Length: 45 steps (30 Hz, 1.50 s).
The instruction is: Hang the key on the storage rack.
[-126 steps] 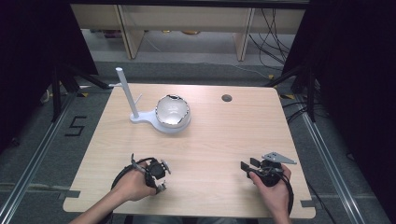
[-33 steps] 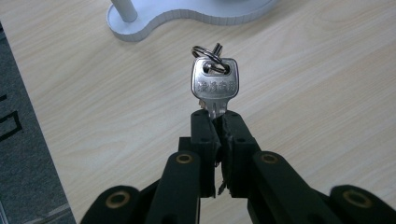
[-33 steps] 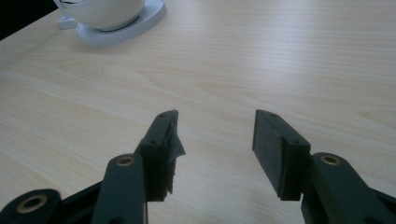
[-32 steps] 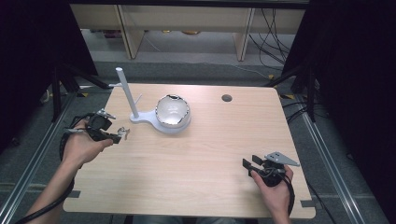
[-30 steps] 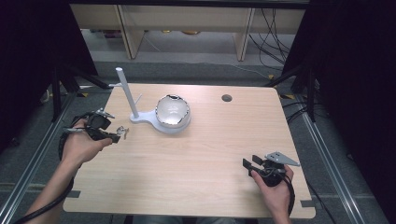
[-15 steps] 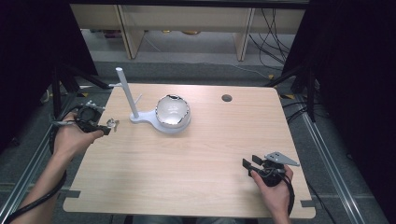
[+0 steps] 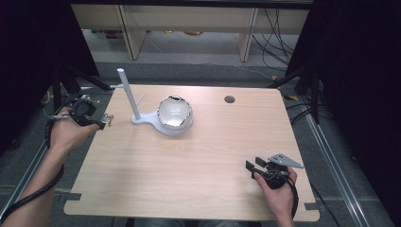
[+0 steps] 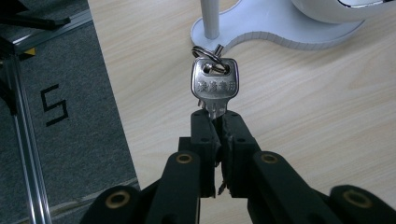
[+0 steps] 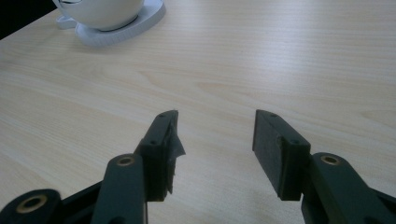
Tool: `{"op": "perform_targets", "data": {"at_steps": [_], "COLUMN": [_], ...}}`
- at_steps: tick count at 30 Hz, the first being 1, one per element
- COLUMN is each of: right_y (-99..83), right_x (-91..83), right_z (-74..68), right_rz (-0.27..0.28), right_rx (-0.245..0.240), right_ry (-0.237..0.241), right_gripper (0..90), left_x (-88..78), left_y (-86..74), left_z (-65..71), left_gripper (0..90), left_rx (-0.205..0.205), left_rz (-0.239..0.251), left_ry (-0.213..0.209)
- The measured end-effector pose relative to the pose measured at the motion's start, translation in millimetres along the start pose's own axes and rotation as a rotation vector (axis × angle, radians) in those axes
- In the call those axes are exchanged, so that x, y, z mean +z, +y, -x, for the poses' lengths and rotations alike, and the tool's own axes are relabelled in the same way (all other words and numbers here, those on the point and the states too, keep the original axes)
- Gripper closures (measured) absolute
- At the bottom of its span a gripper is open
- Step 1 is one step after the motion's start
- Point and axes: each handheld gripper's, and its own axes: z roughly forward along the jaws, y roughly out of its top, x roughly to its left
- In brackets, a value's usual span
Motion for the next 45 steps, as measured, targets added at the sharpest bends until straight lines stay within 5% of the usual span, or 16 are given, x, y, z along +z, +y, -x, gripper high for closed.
{"op": "perform_targets", "data": {"at_steps": [15, 27, 45], "right_y": [-0.1, -0.1, 0.1], "right_x": [0.4, 0.6, 0.1], "right_z": [-0.5, -0.4, 0.1], "right_rz": [0.010, 0.011, -0.006], "right_rx": [0.008, 0.009, 0.007], "right_ry": [0.016, 0.017, 0.003], "right_gripper": [50.9, 50.9, 50.9], "left_x": [0.7, 2.4, 2.7], "left_y": [16.7, 27.5, 44.4], "left_z": [-4.3, -6.4, -8.9], "left_gripper": [84.3, 84.3, 84.3], "left_rx": [0.005, -0.007, 0.026], "left_rz": [0.035, 0.077, 0.095], "left_ry": [0.079, 0.113, 0.155]}}
